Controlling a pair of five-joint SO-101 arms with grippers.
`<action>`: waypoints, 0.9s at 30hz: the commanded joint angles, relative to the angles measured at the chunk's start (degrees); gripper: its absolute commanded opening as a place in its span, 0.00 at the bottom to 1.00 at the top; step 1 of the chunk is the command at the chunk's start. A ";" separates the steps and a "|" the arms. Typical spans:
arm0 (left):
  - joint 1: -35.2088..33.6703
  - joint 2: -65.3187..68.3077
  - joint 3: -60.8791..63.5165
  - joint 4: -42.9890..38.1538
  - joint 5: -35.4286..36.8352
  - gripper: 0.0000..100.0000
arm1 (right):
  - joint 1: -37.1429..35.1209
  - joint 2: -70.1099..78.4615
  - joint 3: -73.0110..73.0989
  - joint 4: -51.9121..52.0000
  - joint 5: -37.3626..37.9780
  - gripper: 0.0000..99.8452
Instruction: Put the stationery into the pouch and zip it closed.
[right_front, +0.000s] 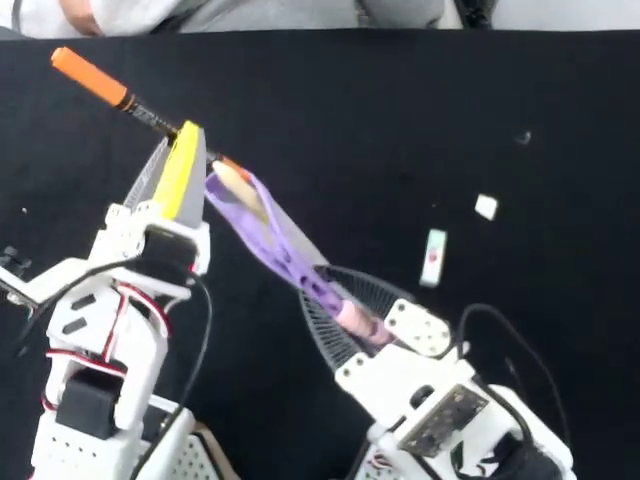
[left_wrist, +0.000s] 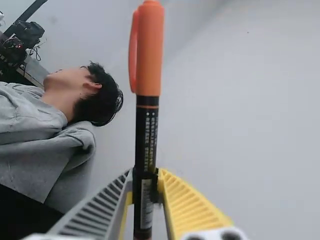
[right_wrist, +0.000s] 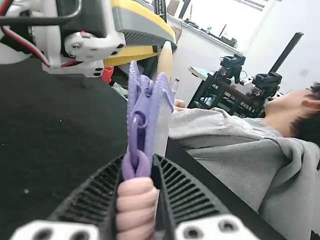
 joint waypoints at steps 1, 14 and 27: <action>2.15 -0.53 -4.70 4.04 0.53 0.03 | -0.88 -8.04 -0.22 0.00 0.62 0.01; 1.71 -0.53 -12.53 18.73 0.35 0.07 | 5.01 -8.48 1.54 -0.44 0.70 0.01; 3.56 -0.53 -7.43 18.46 -6.42 0.07 | 5.10 -8.48 1.27 -0.53 0.62 0.01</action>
